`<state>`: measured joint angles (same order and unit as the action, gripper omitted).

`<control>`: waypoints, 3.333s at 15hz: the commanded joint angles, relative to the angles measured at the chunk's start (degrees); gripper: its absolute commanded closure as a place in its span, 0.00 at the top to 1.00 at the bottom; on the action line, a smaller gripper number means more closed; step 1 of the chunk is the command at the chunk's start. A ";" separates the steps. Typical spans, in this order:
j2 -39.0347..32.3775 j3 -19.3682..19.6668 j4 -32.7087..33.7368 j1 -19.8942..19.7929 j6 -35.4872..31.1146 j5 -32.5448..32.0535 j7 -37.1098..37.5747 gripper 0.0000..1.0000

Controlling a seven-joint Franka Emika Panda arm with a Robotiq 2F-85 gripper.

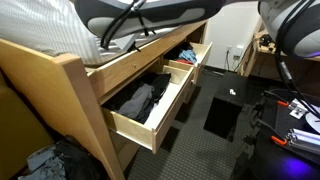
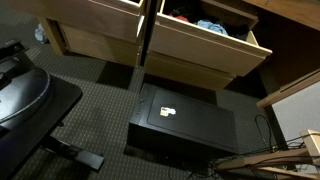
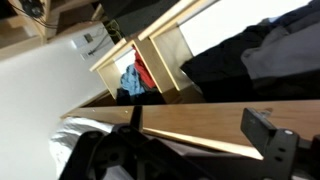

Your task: Open the top right drawer and close the top left drawer.

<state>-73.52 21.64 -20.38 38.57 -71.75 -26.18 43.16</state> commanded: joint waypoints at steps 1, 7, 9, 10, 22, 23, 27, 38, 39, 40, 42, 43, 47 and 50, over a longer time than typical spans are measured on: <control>1.82 -1.86 -0.31 -1.13 10.33 0.21 -6.16 1.00; -0.48 -8.51 -0.21 0.21 2.78 4.07 -13.47 1.00; -0.43 -10.21 -0.22 0.48 0.79 5.52 -15.98 1.00; -0.26 -10.95 -0.22 0.54 -0.04 6.27 -17.39 1.00; 0.43 -13.89 0.21 0.15 -6.90 10.90 -22.24 1.00; 0.43 -13.93 0.21 0.14 -6.91 10.91 -22.24 1.00; 0.43 -13.98 0.21 0.14 -6.94 10.93 -22.25 1.00; -10.73 -14.24 0.06 4.29 -5.61 10.54 -24.39 1.00; -12.01 -14.34 0.04 4.59 -4.49 10.75 -24.14 1.00; -12.33 -14.38 -1.23 4.88 -2.90 10.89 -23.68 1.00; -12.18 -15.05 -5.54 5.14 -0.70 11.27 -22.20 1.00; -12.57 -15.29 -6.60 5.06 0.48 11.54 -21.49 1.00; -12.53 -17.06 -10.57 4.23 6.08 12.70 -22.10 1.00; -12.63 -17.81 -14.53 3.46 6.94 12.80 -21.67 1.00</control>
<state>-86.16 5.14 -31.57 43.30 -65.76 -14.35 20.99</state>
